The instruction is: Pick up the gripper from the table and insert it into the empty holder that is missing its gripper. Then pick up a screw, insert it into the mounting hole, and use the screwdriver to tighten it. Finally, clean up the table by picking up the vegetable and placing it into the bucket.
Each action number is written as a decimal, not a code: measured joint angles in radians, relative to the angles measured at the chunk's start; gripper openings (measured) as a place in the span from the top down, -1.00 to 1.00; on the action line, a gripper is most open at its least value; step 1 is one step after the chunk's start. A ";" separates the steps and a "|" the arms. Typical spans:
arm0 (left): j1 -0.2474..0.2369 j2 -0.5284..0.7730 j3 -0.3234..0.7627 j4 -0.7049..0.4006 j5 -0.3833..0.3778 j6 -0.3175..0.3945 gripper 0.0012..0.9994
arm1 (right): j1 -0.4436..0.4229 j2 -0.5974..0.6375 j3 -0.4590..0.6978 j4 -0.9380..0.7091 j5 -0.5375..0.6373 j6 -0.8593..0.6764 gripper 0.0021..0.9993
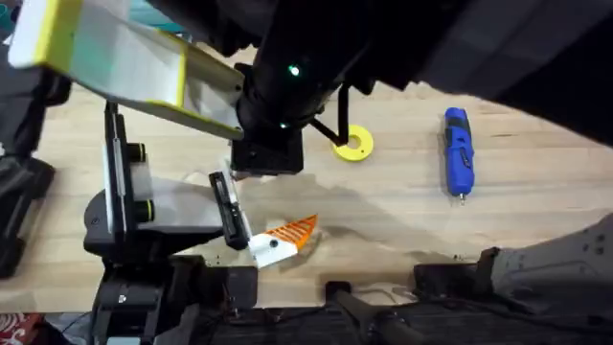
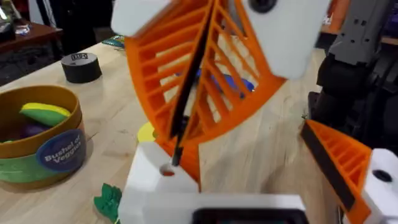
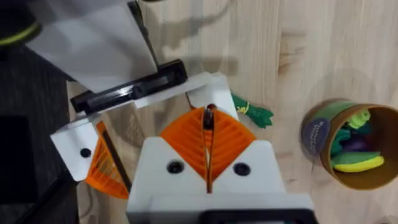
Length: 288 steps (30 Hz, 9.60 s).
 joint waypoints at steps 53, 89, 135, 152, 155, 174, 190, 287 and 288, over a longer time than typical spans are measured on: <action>0.000 0.000 0.000 0.000 0.000 0.000 -0.97 | -0.006 0.006 0.000 0.003 0.000 0.000 0.99; 0.000 0.000 0.000 0.000 0.000 -0.002 -0.97 | -0.006 0.054 0.000 -0.004 0.000 0.000 0.99; 0.000 0.000 0.000 0.000 0.000 0.000 -0.97 | -0.042 0.008 0.001 0.001 0.000 0.067 -1.00; 0.000 0.000 0.000 0.000 0.000 0.000 -0.97 | -0.236 -0.228 -0.026 -0.047 0.000 0.141 -1.00; 0.000 0.000 0.000 0.000 0.000 0.000 -0.97 | -0.258 -0.294 -0.115 -0.026 0.000 0.144 -1.00; 0.000 0.000 0.000 0.000 0.000 0.000 -0.97 | -0.386 -0.552 -0.477 -0.003 -0.174 0.029 -1.00; 0.000 0.000 0.000 0.000 0.000 0.000 -0.97 | -0.397 -0.480 -0.478 0.000 -0.211 -0.007 -1.00; 0.000 0.000 0.000 0.000 0.000 0.004 1.00 | -1.219 -0.231 -0.849 0.322 0.112 0.550 -1.00; 0.000 0.000 0.000 0.000 0.000 0.004 1.00 | -1.219 -0.230 -0.852 0.332 0.112 0.550 -1.00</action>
